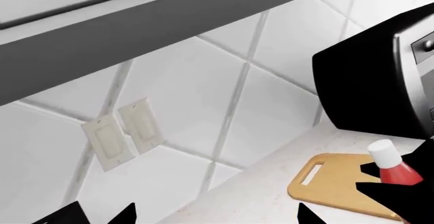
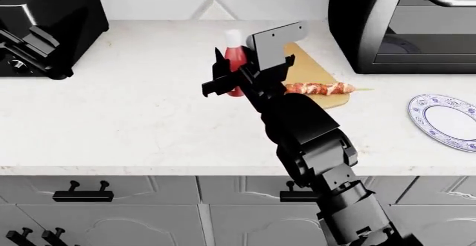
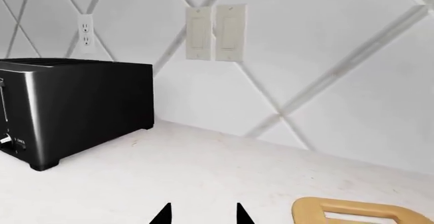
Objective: Pick the skewer from the plate and place it on the cutting board. Then pick the condiment bottle from the cabinet and place it next to the cutting board.
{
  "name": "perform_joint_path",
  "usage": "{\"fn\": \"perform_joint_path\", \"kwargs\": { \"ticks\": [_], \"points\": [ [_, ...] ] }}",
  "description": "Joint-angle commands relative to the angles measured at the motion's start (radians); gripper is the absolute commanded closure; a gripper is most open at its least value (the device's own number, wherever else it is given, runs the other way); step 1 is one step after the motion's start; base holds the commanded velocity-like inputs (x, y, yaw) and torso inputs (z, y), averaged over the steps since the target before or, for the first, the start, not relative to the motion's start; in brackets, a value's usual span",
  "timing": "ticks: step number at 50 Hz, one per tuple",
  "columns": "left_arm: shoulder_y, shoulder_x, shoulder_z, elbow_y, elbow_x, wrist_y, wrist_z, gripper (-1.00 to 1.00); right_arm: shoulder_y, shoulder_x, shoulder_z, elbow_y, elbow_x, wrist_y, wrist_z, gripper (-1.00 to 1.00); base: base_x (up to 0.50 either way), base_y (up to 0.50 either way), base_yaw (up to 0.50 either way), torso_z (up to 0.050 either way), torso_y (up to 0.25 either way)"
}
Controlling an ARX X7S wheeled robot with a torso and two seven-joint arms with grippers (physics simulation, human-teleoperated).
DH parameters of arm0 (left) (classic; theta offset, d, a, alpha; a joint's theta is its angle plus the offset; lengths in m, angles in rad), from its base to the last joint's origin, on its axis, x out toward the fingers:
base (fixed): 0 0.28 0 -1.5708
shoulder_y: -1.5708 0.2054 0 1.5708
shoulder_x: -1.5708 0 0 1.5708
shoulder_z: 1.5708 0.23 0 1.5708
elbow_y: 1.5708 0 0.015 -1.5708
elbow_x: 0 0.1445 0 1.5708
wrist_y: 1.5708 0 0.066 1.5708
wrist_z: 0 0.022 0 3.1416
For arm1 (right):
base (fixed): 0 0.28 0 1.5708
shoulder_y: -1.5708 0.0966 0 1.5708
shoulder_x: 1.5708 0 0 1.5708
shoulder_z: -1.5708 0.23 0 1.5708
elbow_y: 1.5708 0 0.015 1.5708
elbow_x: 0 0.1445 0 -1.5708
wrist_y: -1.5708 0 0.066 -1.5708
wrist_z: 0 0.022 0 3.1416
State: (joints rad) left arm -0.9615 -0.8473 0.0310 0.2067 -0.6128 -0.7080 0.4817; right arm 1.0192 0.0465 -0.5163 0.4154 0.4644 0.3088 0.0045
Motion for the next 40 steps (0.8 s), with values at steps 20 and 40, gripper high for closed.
{"fn": "perform_joint_path", "kwargs": {
  "ticks": [20, 40],
  "points": [
    [-0.006, -0.002, 0.005, -0.001, -0.002, 0.003, 0.002, -1.0, 0.002, 0.001, -0.047, 0.059, 0.01, -0.048, 0.032, 1.0, 0.0, 0.0, 0.0, 0.0, 0.0],
    [-0.011, -0.004, 0.005, 0.002, -0.009, -0.001, 0.003, -1.0, -0.007, -0.002, -0.072, 0.088, 0.042, -0.066, 0.04, 1.0, 0.0, 0.0, 0.0, 0.001, 0.001]
  ]
}}
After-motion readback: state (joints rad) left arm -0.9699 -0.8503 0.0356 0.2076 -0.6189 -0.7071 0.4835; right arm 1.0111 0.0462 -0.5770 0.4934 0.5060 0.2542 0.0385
